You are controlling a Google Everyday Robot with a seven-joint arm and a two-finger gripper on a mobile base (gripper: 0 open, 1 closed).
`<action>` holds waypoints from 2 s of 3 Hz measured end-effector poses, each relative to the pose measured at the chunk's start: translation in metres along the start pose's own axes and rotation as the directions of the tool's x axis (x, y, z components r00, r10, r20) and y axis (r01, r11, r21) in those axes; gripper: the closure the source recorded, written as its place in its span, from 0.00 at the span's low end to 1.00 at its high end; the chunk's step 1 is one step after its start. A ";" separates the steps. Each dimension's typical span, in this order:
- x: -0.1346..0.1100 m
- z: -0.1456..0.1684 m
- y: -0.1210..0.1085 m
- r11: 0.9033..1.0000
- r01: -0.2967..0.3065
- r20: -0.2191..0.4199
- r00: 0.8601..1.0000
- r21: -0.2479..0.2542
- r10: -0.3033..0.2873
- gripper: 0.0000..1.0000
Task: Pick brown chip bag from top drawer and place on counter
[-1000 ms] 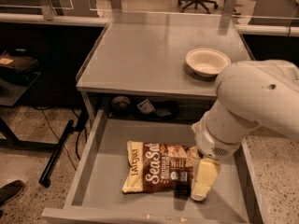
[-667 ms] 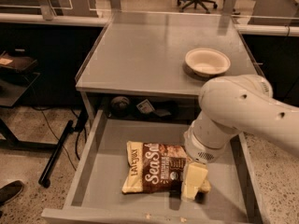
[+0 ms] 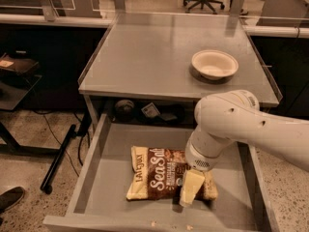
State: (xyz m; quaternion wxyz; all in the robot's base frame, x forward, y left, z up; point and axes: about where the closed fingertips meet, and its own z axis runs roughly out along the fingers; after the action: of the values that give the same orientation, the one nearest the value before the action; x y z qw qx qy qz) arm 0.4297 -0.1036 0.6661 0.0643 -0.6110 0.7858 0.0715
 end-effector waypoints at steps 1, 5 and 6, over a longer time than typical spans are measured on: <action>0.002 0.019 -0.002 1.000 -0.030 0.003 1.000 -0.004 0.030 0.00; 0.006 0.046 -0.004 0.996 -0.076 0.022 0.997 -0.037 0.077 0.47; 0.006 0.046 -0.004 0.996 -0.076 0.022 0.997 -0.037 0.077 0.78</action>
Offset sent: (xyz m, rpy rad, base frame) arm 0.0018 0.0086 -0.0540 0.0148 0.0268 -0.0652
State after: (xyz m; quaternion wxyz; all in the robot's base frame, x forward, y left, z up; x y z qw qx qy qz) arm 0.4332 -0.1014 0.6192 0.0596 -0.5805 0.8064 0.0955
